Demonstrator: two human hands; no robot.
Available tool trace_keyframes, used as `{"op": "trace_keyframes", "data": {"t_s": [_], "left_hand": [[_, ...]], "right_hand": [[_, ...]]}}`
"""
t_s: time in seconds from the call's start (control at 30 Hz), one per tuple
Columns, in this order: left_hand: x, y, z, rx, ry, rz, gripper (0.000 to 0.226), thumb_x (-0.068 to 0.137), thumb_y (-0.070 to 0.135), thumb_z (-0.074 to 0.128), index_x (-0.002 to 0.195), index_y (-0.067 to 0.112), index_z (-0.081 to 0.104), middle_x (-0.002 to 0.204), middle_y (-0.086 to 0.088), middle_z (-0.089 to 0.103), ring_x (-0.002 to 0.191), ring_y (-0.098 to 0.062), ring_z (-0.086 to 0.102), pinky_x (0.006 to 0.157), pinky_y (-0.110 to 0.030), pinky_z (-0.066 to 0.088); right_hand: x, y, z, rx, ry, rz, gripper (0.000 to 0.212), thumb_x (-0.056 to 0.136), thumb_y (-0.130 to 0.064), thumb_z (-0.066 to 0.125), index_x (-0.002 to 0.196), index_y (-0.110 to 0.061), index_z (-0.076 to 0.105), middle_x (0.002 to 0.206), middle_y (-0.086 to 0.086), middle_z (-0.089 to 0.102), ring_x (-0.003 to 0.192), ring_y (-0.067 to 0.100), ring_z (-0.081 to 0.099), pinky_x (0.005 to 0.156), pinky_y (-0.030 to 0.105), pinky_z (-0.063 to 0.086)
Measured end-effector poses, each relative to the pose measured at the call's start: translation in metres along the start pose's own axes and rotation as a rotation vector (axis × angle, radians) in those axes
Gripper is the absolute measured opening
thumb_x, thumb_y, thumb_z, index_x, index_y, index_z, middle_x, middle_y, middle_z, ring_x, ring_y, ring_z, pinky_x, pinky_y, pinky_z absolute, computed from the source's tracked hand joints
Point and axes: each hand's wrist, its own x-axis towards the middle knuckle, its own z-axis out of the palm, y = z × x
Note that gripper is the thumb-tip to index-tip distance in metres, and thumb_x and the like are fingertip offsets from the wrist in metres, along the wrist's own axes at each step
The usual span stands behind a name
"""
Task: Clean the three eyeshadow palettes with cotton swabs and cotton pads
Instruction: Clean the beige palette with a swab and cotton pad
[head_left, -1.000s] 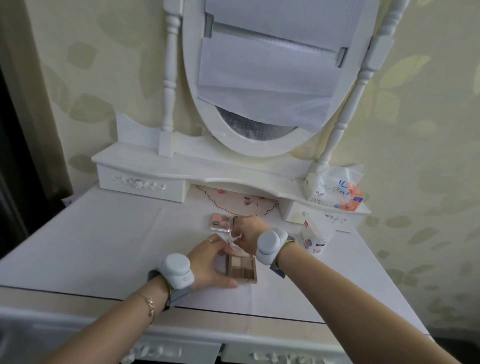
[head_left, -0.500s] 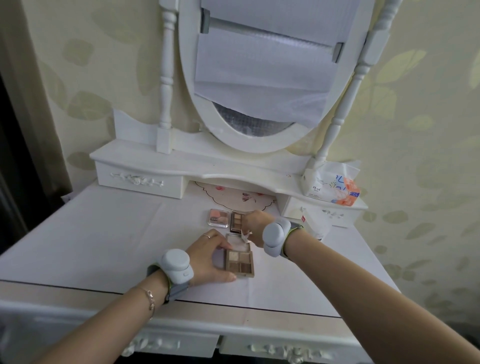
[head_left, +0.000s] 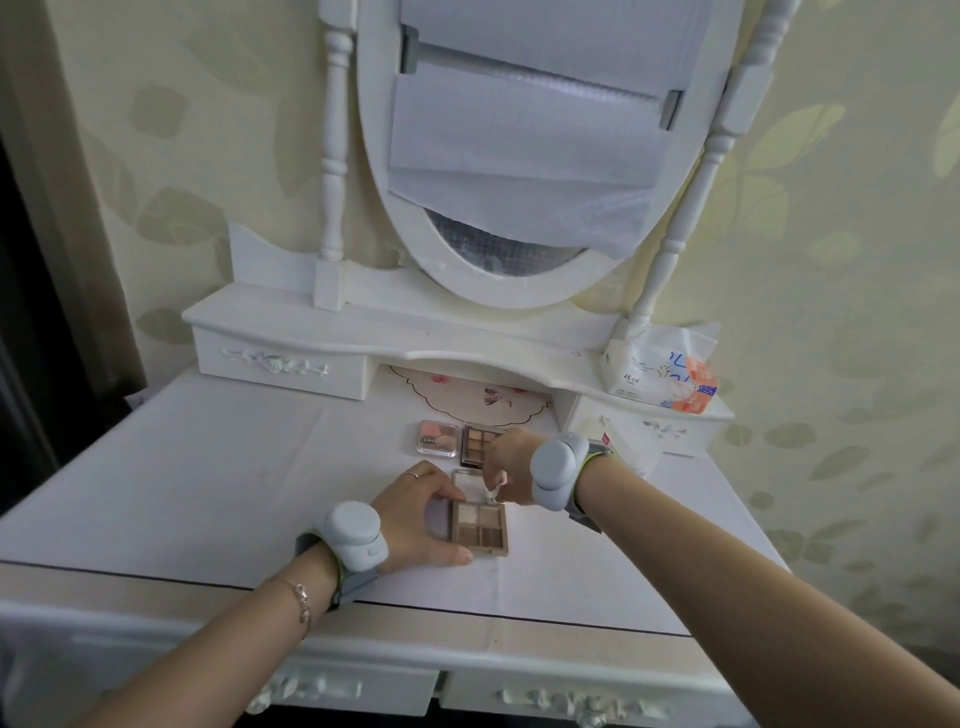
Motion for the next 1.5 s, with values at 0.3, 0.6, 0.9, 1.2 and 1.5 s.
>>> {"op": "trace_keyframes", "data": {"t_s": [0.3, 0.6, 0.9, 1.2, 1.5], "left_hand": [[0.0, 0.0, -0.002, 0.002, -0.013, -0.057, 0.073, 0.031, 0.066, 0.062, 0.094, 0.032, 0.047, 0.099, 0.019, 0.042, 0.099, -0.003, 0.049, 0.09, -0.016, 0.04], [0.0, 0.002, -0.003, -0.019, -0.022, -0.066, 0.063, 0.029, 0.066, 0.063, 0.082, 0.04, 0.042, 0.098, 0.021, 0.039, 0.096, -0.001, 0.049, 0.085, -0.011, 0.04], [0.001, -0.002, -0.002, -0.037, -0.019, -0.054, 0.061, 0.031, 0.064, 0.066, 0.082, 0.039, 0.045, 0.101, 0.018, 0.041, 0.098, -0.001, 0.05, 0.09, -0.013, 0.04], [0.0, -0.002, -0.001, -0.028, -0.006, -0.035, 0.059, 0.031, 0.064, 0.065, 0.081, 0.04, 0.044, 0.098, 0.022, 0.039, 0.097, -0.002, 0.048, 0.091, -0.018, 0.041], [0.001, 0.001, -0.004, 0.005, -0.027, -0.042, 0.062, 0.032, 0.067, 0.064, 0.085, 0.038, 0.047, 0.097, 0.023, 0.039, 0.094, 0.003, 0.047, 0.089, -0.014, 0.04]], "right_hand": [[-0.014, 0.001, -0.009, 0.172, 0.03, 0.017, 0.026, 0.088, -0.024, 0.061, 0.112, -0.02, 0.068, 0.121, -0.004, 0.062, 0.113, 0.017, 0.056, 0.098, 0.033, 0.046], [-0.006, -0.018, -0.018, 0.302, 0.078, 0.021, 0.028, 0.085, -0.026, 0.065, 0.113, -0.021, 0.067, 0.12, -0.005, 0.063, 0.111, 0.017, 0.058, 0.092, 0.027, 0.045], [0.001, -0.019, -0.016, 0.247, 0.116, 0.053, 0.024, 0.089, -0.023, 0.059, 0.113, -0.023, 0.065, 0.119, -0.01, 0.061, 0.112, 0.013, 0.056, 0.087, 0.021, 0.041], [0.034, -0.02, -0.013, 0.097, 0.106, 0.084, 0.022, 0.089, -0.017, 0.056, 0.108, -0.02, 0.066, 0.116, -0.007, 0.062, 0.109, 0.015, 0.057, 0.089, 0.024, 0.044], [0.004, -0.013, -0.013, 0.162, 0.106, 0.015, 0.02, 0.088, -0.024, 0.06, 0.106, -0.024, 0.068, 0.124, -0.011, 0.057, 0.116, 0.015, 0.053, 0.092, 0.025, 0.041]]}}
